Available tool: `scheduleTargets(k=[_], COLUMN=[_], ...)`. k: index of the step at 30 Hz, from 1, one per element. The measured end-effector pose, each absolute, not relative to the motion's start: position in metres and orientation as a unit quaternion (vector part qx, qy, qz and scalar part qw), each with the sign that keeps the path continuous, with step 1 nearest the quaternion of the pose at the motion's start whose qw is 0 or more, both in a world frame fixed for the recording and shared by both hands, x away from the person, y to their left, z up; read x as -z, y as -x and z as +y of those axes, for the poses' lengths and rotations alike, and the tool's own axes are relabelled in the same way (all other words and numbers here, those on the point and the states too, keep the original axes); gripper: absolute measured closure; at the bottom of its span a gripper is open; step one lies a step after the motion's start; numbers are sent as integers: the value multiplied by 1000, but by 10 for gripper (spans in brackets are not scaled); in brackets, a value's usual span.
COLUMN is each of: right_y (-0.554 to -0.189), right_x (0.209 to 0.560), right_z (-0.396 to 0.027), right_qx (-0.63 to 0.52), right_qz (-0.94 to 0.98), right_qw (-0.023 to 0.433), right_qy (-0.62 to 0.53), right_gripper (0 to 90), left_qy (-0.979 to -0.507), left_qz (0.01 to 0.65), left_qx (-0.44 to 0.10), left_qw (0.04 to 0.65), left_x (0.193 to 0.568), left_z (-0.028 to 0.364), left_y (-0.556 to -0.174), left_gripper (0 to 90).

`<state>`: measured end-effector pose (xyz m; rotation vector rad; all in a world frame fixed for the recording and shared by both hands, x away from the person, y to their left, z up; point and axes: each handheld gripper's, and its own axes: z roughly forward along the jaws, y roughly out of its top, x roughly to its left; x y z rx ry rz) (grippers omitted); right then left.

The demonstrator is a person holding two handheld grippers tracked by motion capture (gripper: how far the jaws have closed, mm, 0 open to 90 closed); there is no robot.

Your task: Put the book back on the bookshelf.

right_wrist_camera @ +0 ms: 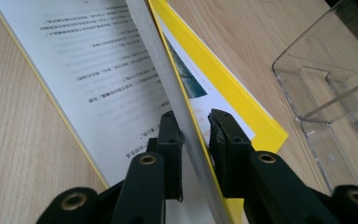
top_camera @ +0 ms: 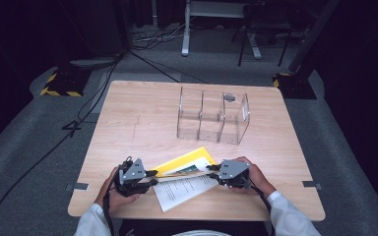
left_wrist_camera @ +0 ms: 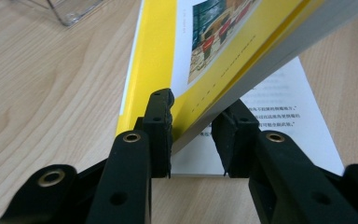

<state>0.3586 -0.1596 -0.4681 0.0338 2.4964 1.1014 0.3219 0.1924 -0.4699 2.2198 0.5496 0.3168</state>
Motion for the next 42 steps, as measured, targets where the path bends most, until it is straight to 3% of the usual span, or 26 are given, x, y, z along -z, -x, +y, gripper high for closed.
scheduleTargets(k=[10,19,23,28,31,32,37,42], right_y=[-350,-348,-356,-369,-376,-374,-371,-372], right_x=[465,463,465,474,480,479,474,470], right_z=[-145,-139,-146,-165,-172,-171,-170,-167], right_qx=[-384,-385,-412,-424,-437,-433,-443,-456], right_qz=[898,898,890,885,880,879,872,870], right_qw=[212,212,188,181,173,191,203,183], right_qy=[-18,-23,-45,-59,-66,-53,-49,-38], right_gripper=[779,759,654,657,729,748,762,736], left_qy=[-874,-888,-893,-890,-887,-882,-881,-885], left_qz=[192,194,182,191,196,203,205,200], left_qx=[-166,-177,-165,-156,-150,-146,-147,-141], left_qw=[415,377,378,384,391,399,400,395], left_x=[444,449,453,455,456,455,454,456], left_z=[156,148,153,163,169,172,176,183], left_y=[-301,-304,-307,-309,-311,-313,-315,-318], left_gripper=[559,726,759,764,764,761,756,759])
